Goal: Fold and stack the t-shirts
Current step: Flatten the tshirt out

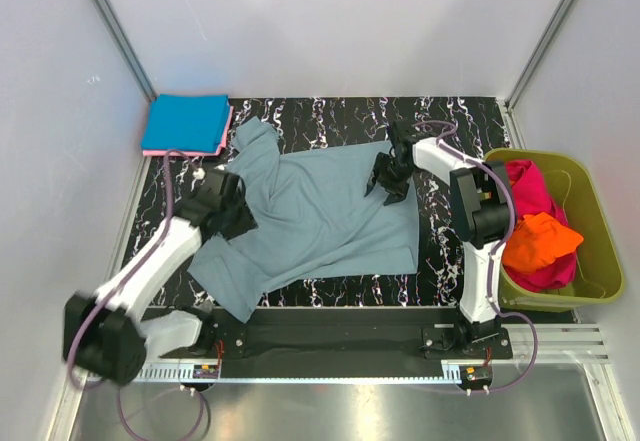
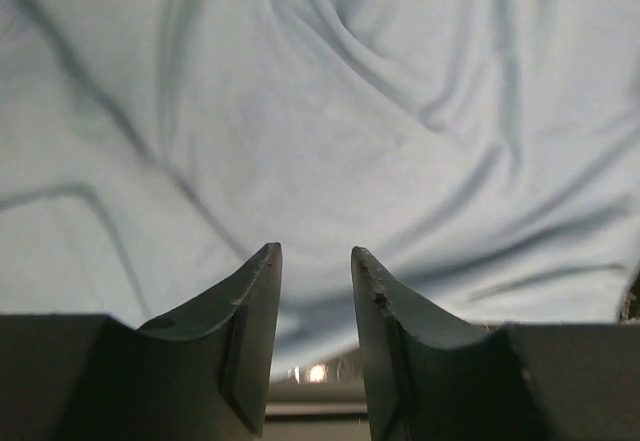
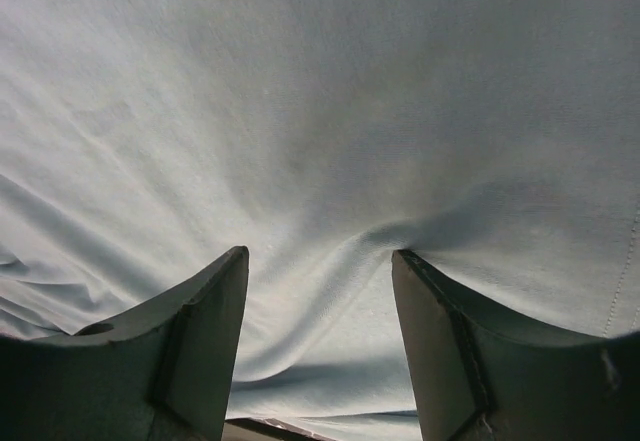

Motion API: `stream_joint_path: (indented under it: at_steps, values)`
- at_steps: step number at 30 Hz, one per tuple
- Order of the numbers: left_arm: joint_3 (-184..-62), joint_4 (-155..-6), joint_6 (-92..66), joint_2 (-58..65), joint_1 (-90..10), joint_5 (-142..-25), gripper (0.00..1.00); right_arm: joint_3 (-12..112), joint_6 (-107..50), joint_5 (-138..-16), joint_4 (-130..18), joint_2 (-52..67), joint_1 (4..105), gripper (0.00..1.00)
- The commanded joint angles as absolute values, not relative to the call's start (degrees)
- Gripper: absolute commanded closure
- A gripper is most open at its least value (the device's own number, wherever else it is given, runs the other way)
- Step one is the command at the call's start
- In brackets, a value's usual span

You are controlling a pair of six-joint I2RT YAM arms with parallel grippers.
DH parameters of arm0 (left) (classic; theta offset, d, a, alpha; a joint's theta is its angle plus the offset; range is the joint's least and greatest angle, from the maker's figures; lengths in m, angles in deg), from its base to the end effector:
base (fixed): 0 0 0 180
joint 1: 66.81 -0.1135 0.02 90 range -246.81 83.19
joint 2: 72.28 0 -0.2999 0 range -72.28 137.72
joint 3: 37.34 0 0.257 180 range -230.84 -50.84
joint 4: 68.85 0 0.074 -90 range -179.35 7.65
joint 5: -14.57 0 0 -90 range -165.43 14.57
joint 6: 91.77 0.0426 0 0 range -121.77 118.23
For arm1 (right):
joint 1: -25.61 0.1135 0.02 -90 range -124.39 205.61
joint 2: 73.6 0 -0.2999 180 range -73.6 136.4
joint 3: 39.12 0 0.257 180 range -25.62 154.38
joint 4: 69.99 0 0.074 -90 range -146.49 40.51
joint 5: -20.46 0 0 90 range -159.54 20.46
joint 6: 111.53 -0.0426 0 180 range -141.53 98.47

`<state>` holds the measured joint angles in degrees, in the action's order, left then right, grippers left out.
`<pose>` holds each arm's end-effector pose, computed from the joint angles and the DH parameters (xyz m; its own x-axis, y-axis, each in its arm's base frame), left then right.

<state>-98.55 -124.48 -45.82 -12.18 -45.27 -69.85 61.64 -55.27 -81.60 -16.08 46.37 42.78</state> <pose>0.1829 -0.0677 0.2837 -0.7620 -0.4432 -0.4722 -0.3017 0.8881 -0.3466 0.4236 0.1402 0.1781 -0.9528 0.2741 -0.1304 0.2195 0.9190 0.3275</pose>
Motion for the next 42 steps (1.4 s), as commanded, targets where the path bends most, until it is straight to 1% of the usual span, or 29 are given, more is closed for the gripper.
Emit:
stream_joint_path:
  at_steps: [1,2,3,4,6,7,9,10,11,13,14,16,18,20,21,22,23,24,26,27,28,30,31,32,33,35,36,38,42]
  values:
    - [-101.5,-113.3,-40.2,-1.4,-49.1,-79.7,0.6,63.7,-54.7,-77.0,-16.5,50.7,39.2,0.33]
    - [-102.8,-111.0,-39.4,4.9,-50.0,-80.7,0.6,64.0,-54.2,-77.3,-16.4,51.3,38.3,0.33]
    - [-104.6,-110.6,-37.9,8.3,-50.2,-81.5,0.6,64.6,-53.8,-77.2,-15.9,52.0,37.4,0.33]
    - [-108.8,-110.2,-37.0,15.5,-50.3,-81.8,0.6,65.9,-53.4,-76.8,-15.4,53.1,35.9,0.32]
    - [-113.8,-109.9,-35.3,22.7,-50.3,-83.6,0.6,67.9,-51.6,-78.1,-15.4,54.2,34.8,0.32]
    - [-119.6,-109.8,-34.9,29.3,-50.4,-84.4,0.6,70.7,-51.5,-77.2,-14.7,55.3,34.8,0.32]
    - [-125.2,-110.1,-34.1,35.4,-50.5,-86.1,0.6,74.8,-49.8,-75.3,-10.9,57.0,34.4,0.32]
    - [-128.4,-110.6,-33.9,40.8,-50.6,-86.6,0.6,78.8,-49.7,-74.8,-9.5,57.8,34.1,0.31]
    - [-133.8,-111.1,-33.8,43.2,-50.6,-87.0,0.6,80.4,-49.2,-74.9,-8.4,59.0,33.5,0.3]
    - [-139.6,-112.2,-33.8,49.2,-50.9,-87.6,0.6,85.1,-48.4,-75.4,-5.6,60.0,33.2,0.3]
    - [-145.3,-114.1,-33.8,50.8,-51.1,-88.2,0.61,86.9,-47.2,-75.3,-4.6,60.8,33.0,0.28]
    - [-149.3,-116.3,-33.1,52.4,-51.0,-87.8,0.63,91.5,-45.7,-73.8,-1.0,61.1,32.9,0.26]
    - [-149.8,-117.3,-32.8,50.6,-51.1,-86.1,0.63,93.8,-43.7,-71.8,1.6,60.2,33.1,0.24]
    - [-146.3,-117.7,-32.5,45.0,-51.1,-84.7,0.62,95.1,-41.9,-70.9,3.1,57.2,33.2,0.23]
    - [-144.0,-117.8,-32.6,39.7,-51.1,-84.1,0.61,95.0,-41.7,-70.3,3.7,54.5,33.2,0.22]
    - [-141.7,-117.7,-32.8,36.6,-50.9,-83.6,0.58,94.7,-41.7,-69.8,4.2,52.9,33.4,0.22]
    - [-136.4,-117.7,-32.6,33.5,-50.9,-82.5,0.57,94.1,-41.6,-65.8,4.8,51.1,33.8,0.01]
    - [-133.8,-117.8,-32.4,27.0,-50.8,-81.4,0.57,92.1,-41.2,-64.1,4.8,47.3,34.8,0.01]
    - [-127.5,-117.8,-32.4,20.0,-50.8,-77.5,0.55,89.4,-40.0,-59.9,4.7,43.5,36.0,0.0]
    - [-121.9,-117.9,-32.5,13.2,-50.8,-76.1,0.55,86.5,-39.6,-59.5,4.6,40.0,36.3,0.01]
    - [-118.6,-118.4,-33.0,10.0,-50.9,-75.6,0.55,84.7,-40.9,-59.8,4.6,38.2,36.2,0.0]
    - [-111.2,-119.1,-34.9,2.3,-51.3,-73.2,0.55,78.6,-43.8,-65.3,4.5,33.7,34.9,0.0]
    - [-109.3,-120.2,-35.9,0.5,-51.4,-73.6,0.56,76.3,-44.9,-69.4,4.5,32.4,31.9,0.0]
    - [-107.9,-121.0,-38.0,-0.9,-51.8,-74.7,0.57,74.0,-45.0,-79.2,3.6,31.1,30.6,0.0]
    - [-105.4,-122.7,-39.8,-2.2,-52.0,-75.2,0.57,69.2,-44.5,-83.8,1.2,27.6,29.9,0.0]
    - [-103.4,-123.4,-41.5,-2.7,-52.1,-75.1,0.57,65.5,-43.7,-83.9,0.2,23.9,30.0,0.0]
    - [-102.7,-124.0,-42.2,-2.3,-52.7,-75.1,0.57,62.7,-43.8,-83.9,-0.3,20.2,30.0,0.0]
    - [-102.6,-124.2,-43.4,-1.4,-53.0,-74.4,0.57,60.6,-43.1,-84.0,-1.0,17.0,30.1,0.01]
    - [-105.0,-124.6,-44.0,5.7,-53.1,-71.9,0.59,55.6,-42.4,-84.9,-1.2,10.6,30.2,0.0]
